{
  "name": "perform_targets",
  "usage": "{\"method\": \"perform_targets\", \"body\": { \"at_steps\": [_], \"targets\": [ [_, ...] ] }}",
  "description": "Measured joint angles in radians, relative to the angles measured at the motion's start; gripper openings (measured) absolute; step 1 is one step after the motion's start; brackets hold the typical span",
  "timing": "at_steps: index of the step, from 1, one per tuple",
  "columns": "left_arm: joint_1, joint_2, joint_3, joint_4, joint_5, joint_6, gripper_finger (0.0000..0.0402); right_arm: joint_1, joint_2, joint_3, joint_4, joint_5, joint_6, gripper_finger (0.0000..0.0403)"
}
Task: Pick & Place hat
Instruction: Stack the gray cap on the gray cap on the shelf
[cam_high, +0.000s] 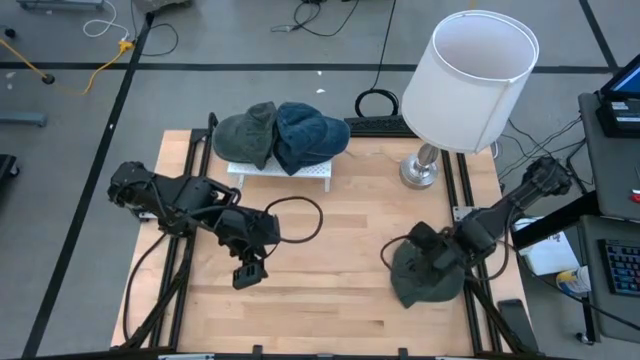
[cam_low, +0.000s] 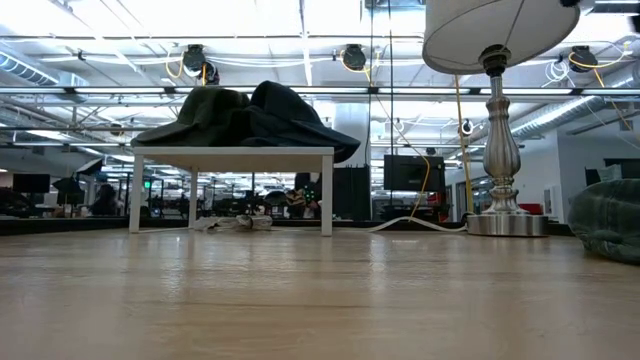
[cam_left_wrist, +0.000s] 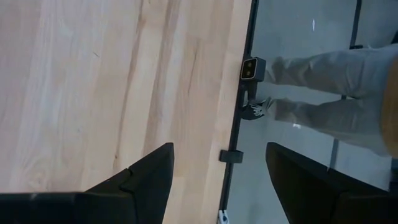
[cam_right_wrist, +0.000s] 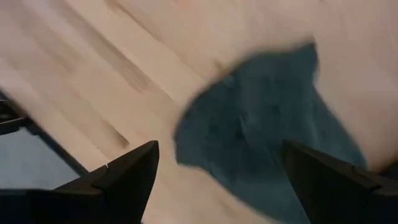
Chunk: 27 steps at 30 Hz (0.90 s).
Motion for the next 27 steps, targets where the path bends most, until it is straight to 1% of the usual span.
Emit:
{"method": "perform_targets", "body": {
  "at_steps": [3,7,14,18,27],
  "targets": [
    [-0.005,0.0,0.0,0.0,0.001,-0.02,0.0257,0.042,0.009,0.0,-0.056,-0.025,0.162,0.0332],
    [-0.009,0.0,0.0,0.0,0.002,-0.046,0.0253,0.095,0.016,-0.001,-0.106,-0.024,0.374,0.0332],
    [-0.009,0.0,0.0,0.0,0.0,-0.045,0.0261,0.141,0.015,-0.081,-0.106,-0.025,0.579,0.0332],
    [-0.009,0.0,0.0,0.0,-0.001,-0.03,0.0261,0.145,0.016,-0.163,-0.055,-0.028,0.644,0.0331],
    [-0.009,0.0,0.0,0.0,-0.027,-0.004,0.0264,0.137,0.015,-0.324,0.094,-0.038,0.687,0.0331]
  ]
}}
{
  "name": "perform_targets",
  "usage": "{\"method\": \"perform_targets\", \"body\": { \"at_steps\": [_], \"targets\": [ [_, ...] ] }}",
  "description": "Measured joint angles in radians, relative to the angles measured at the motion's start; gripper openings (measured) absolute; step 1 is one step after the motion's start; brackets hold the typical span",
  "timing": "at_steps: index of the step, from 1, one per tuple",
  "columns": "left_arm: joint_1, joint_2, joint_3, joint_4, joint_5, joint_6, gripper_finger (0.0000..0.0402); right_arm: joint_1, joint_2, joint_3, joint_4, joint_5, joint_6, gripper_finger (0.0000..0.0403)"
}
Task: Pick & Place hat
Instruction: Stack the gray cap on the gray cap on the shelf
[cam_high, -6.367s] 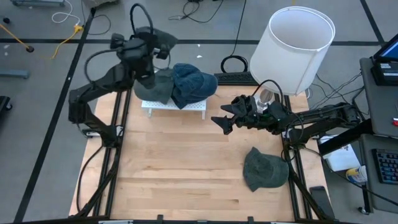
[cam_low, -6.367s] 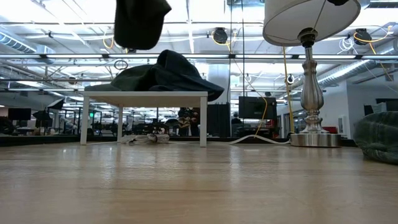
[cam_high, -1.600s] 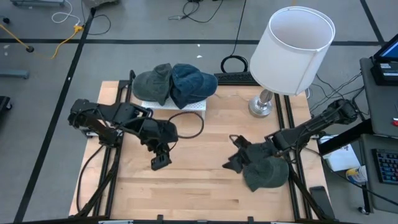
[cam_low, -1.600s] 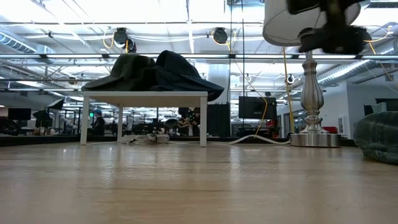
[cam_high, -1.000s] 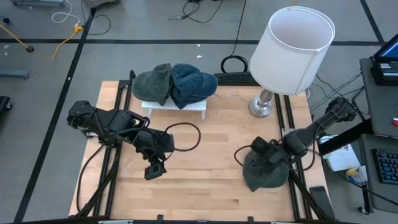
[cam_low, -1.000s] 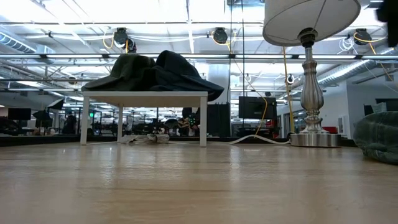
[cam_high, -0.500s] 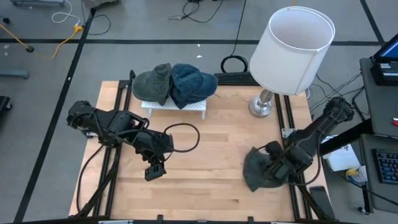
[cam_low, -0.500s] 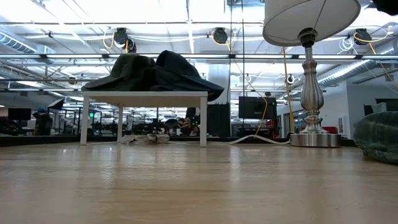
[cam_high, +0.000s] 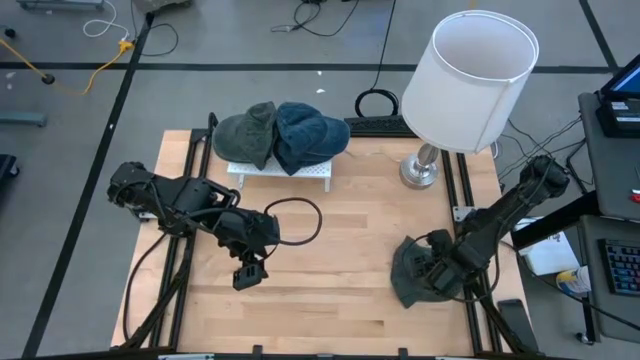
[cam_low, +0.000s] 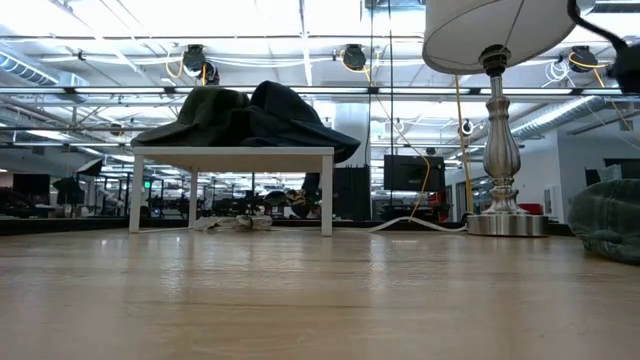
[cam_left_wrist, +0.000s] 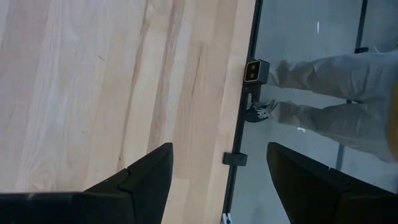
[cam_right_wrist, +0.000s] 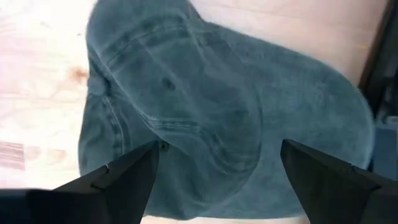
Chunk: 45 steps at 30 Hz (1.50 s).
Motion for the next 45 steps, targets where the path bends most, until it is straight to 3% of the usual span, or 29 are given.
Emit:
{"method": "perform_targets", "body": {
  "at_steps": [4,8,24,32,45],
  "targets": [
    [0.0,0.0,0.0,0.0,0.0,0.0,0.0264,0.0,0.0,-0.056,0.078,-0.019,0.004,0.0317],
    [0.0,0.0,0.0,0.0,0.0,0.0,0.0264,0.0,0.0,-0.088,0.107,-0.044,0.016,0.0274],
    [0.0,0.0,0.0,0.0,0.0,0.021,0.0264,0.001,-0.001,-0.106,0.13,-0.069,-0.059,0.0012],
    [0.006,0.0,0.0,0.0,0.02,0.021,0.0264,0.001,-0.021,-0.07,0.182,-0.149,-0.318,0.0005],
    [0.071,0.0,0.0,0.0,0.166,0.012,0.0264,-0.033,-0.026,0.245,-0.004,-0.139,-0.885,0.0001]
  ]
}}
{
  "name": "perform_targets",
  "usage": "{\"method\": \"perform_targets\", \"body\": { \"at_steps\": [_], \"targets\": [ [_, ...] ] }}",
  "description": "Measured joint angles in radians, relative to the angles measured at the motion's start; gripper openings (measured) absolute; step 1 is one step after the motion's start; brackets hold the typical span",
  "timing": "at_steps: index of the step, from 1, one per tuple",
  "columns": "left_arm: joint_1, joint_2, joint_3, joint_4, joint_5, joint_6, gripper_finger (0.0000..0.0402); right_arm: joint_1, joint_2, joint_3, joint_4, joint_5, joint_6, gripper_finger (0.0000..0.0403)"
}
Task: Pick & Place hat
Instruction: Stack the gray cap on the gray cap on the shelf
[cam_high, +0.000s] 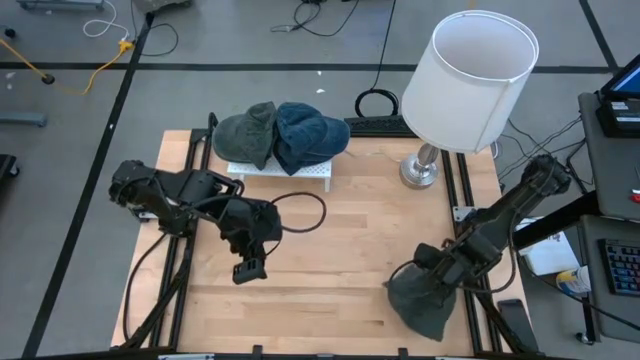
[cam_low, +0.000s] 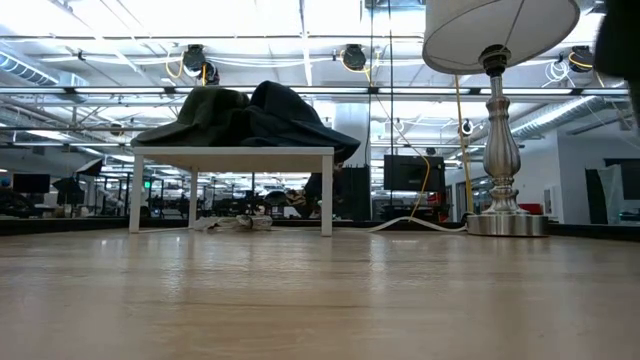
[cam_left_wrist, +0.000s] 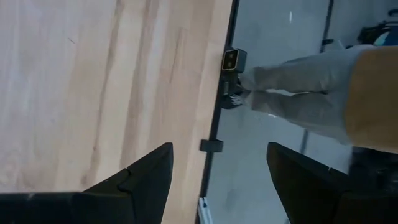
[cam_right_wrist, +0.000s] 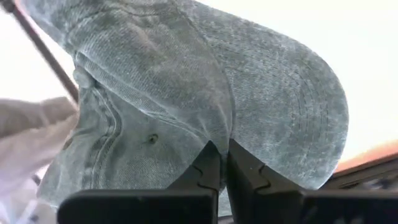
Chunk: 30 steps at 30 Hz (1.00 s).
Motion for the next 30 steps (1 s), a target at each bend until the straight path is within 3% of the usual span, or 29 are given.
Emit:
{"method": "perform_targets", "body": {
  "at_steps": [9,21,25,30],
  "targets": [
    [0.062,0.0,0.0,0.005,0.13,-0.088,0.0264,-0.025,0.04,0.235,-0.17,0.074,-0.267,0.0001],
    [0.14,0.0,0.0,0.08,0.149,-0.099,0.0264,-0.025,0.349,0.617,-0.344,0.092,-0.613,0.0],
    [0.155,0.0,0.0,0.146,0.152,-0.079,0.0264,-0.025,0.448,0.772,-0.353,0.189,-0.681,0.0],
    [0.16,0.0,0.0,0.197,0.17,-0.004,0.0264,-0.026,0.539,0.963,-0.353,0.409,-0.708,0.0]
  ]
}}
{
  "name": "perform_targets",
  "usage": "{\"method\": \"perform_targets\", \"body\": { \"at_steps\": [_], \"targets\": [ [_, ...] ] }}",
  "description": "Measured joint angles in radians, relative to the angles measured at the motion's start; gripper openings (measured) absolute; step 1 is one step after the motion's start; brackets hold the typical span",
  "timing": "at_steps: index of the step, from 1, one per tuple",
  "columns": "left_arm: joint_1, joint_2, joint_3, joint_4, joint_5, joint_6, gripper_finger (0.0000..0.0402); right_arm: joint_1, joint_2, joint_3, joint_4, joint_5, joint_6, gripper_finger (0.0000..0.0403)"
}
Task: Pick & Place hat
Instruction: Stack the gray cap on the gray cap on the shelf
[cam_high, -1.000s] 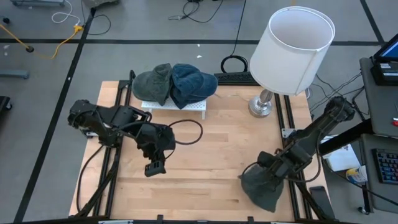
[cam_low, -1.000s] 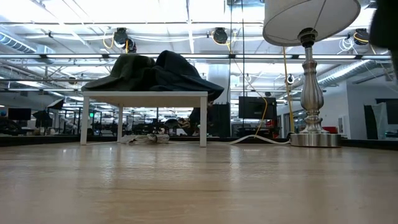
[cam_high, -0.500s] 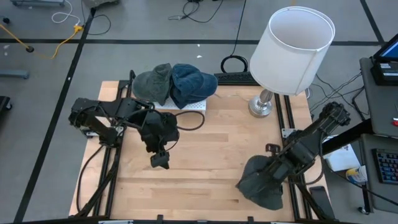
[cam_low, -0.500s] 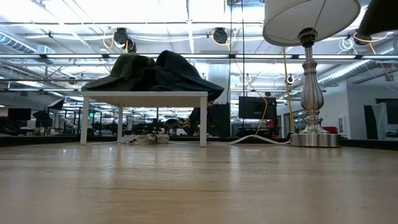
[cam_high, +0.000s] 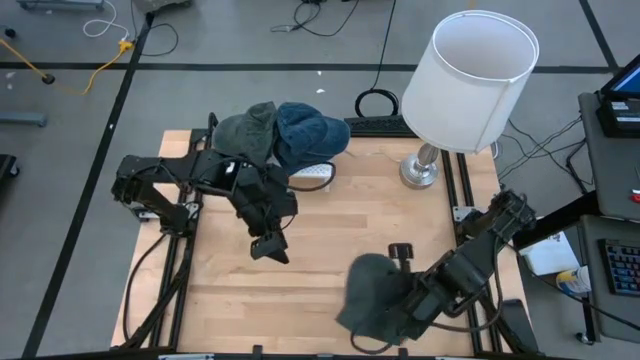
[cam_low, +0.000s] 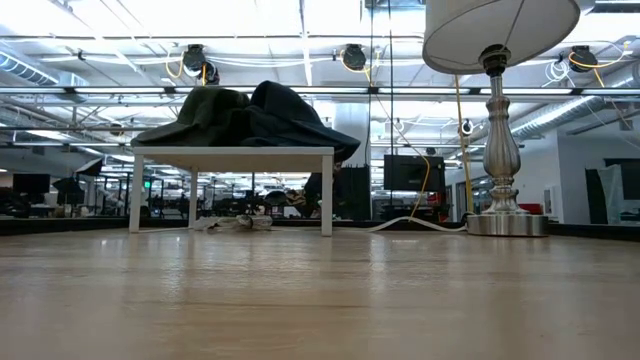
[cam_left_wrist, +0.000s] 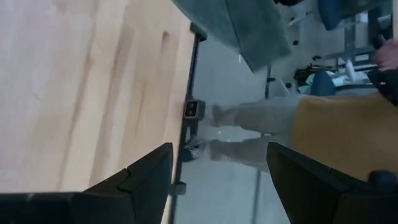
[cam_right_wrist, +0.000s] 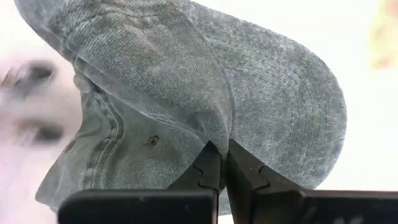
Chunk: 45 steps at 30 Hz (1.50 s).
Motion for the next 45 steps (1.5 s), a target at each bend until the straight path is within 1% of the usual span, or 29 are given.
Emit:
{"method": "perform_targets", "body": {
  "at_steps": [4,7,10,13,17,19,20,22,23,27,31,34,36,39,42,45],
  "targets": [
    [-0.01,-0.011,0.0,0.018,-0.057,0.024,0.0264,-0.001,0.044,0.099,0.014,0.211,-0.039,0.0],
    [-0.011,-0.019,0.001,0.078,-0.07,0.0,0.0264,-0.014,0.051,0.116,0.078,0.351,-0.106,0.0],
    [-0.012,-0.03,-0.001,0.115,-0.078,-0.059,0.0264,-0.035,0.053,0.116,0.169,0.463,-0.204,0.0],
    [-0.011,-0.044,0.001,0.15,-0.083,-0.104,0.0264,-0.06,0.053,0.116,0.297,0.539,-0.324,0.0],
    [-0.022,-0.057,0.001,0.143,-0.136,-0.174,0.0264,-0.087,0.053,0.115,0.413,0.611,-0.488,0.0],
    [-0.025,-0.076,0.0,0.147,-0.158,-0.202,0.0264,-0.099,0.052,0.115,0.464,0.612,-0.55,0.0],
    [-0.028,-0.083,0.0,0.164,-0.186,-0.211,0.0264,-0.103,0.052,0.115,0.489,0.612,-0.568,0.0],
    [-0.026,-0.089,0.001,0.237,-0.227,-0.237,0.0264,-0.107,0.052,0.115,0.5,0.611,-0.598,0.0],
    [-0.026,-0.096,0.001,0.267,-0.233,-0.243,0.0264,-0.111,0.053,0.115,0.507,0.611,-0.616,0.0],
    [-0.03,-0.118,0.002,0.297,-0.256,-0.289,0.0264,-0.12,0.053,0.115,0.56,0.617,-0.679,0.0],
    [-0.033,-0.111,0.0,0.267,-0.267,-0.331,0.026,-0.121,0.053,0.115,0.631,0.674,-0.766,0.0],
    [-0.041,-0.101,0.001,0.271,-0.261,-0.339,0.0245,-0.117,0.053,0.115,0.675,0.684,-0.814,0.0],
    [-0.042,-0.098,0.001,0.274,-0.259,-0.334,0.0227,-0.115,0.053,0.115,0.676,0.683,-0.826,0.0],
    [-0.043,-0.095,0.001,0.275,-0.261,-0.329,0.0183,-0.111,0.053,0.115,0.644,0.671,-0.807,0.0],
    [-0.044,-0.095,0.001,0.279,-0.264,-0.32,0.0126,-0.111,0.053,0.115,0.632,0.604,-0.789,0.0009],
    [-0.049,-0.095,0.0,0.278,-0.26,-0.302,0.0059,-0.11,0.053,0.115,0.633,0.527,-0.745,0.0032]
  ]
}}
